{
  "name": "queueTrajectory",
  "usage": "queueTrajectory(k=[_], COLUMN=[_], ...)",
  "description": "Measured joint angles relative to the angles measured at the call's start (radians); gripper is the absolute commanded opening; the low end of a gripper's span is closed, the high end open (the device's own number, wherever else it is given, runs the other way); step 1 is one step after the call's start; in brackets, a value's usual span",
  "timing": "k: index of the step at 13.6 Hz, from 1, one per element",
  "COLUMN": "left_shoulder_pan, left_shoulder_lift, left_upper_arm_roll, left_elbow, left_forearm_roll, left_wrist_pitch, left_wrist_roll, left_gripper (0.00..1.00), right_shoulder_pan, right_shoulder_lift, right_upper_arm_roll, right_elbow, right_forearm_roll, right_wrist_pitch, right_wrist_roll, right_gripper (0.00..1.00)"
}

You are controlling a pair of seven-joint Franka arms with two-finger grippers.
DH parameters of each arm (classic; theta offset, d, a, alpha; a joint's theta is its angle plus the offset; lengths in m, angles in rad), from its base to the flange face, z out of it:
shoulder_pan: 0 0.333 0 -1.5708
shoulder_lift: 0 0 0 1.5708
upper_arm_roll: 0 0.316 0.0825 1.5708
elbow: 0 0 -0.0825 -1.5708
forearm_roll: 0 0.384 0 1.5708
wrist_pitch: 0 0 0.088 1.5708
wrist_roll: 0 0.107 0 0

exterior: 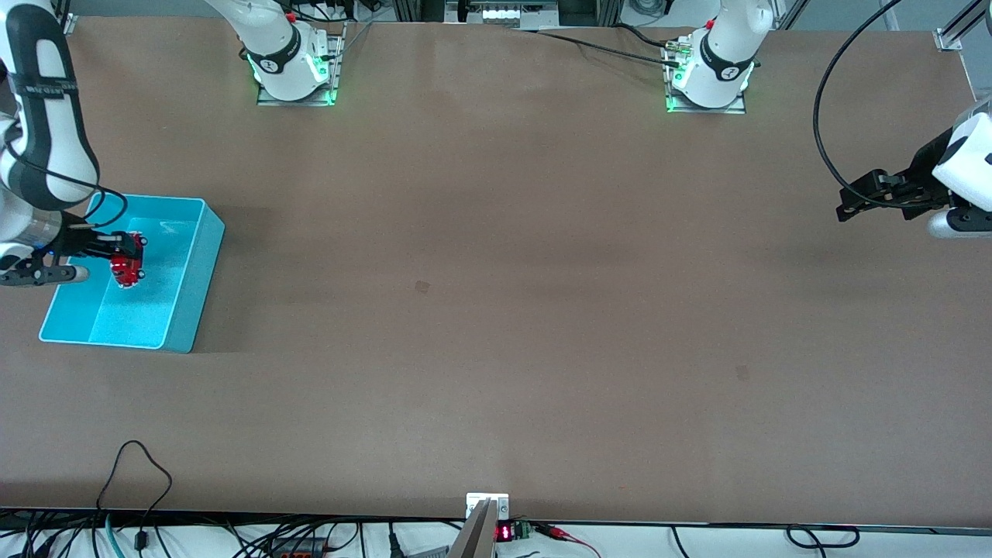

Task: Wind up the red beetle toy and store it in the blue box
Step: 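Lower the car into the blue box and open the right gripper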

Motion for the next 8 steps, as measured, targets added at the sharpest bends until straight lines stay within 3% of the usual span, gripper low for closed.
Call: queueTrajectory(k=[3,7,8], left_shoulder_pan=[0.000,0.000,0.000], left_shoulder_lift=[0.000,0.000,0.000], left_upper_arm_roll=[0.000,0.000,0.001], left_elbow=[0.000,0.000,0.000], left_forearm_roll=[0.000,0.000,0.000], left_wrist_pitch=[0.000,0.000,0.000], left_wrist_roll=[0.000,0.000,0.000], left_gripper=[1.00,1.00,1.00], right_shoulder_pan=[-0.001,-0.006,-0.008], right_shoulder_lift=[0.057,0.073,0.072], right_upper_arm_roll=[-0.005,-0.008,-0.010], right_elbow=[-0.061,-0.126,-0.133], right_forearm_roll=[0.000,0.000,0.000], right_wrist_pitch=[0.107,0.152,0.154], right_wrist_roll=[0.007,0.011,0.011], right_gripper=[0.04,0.05,0.15])
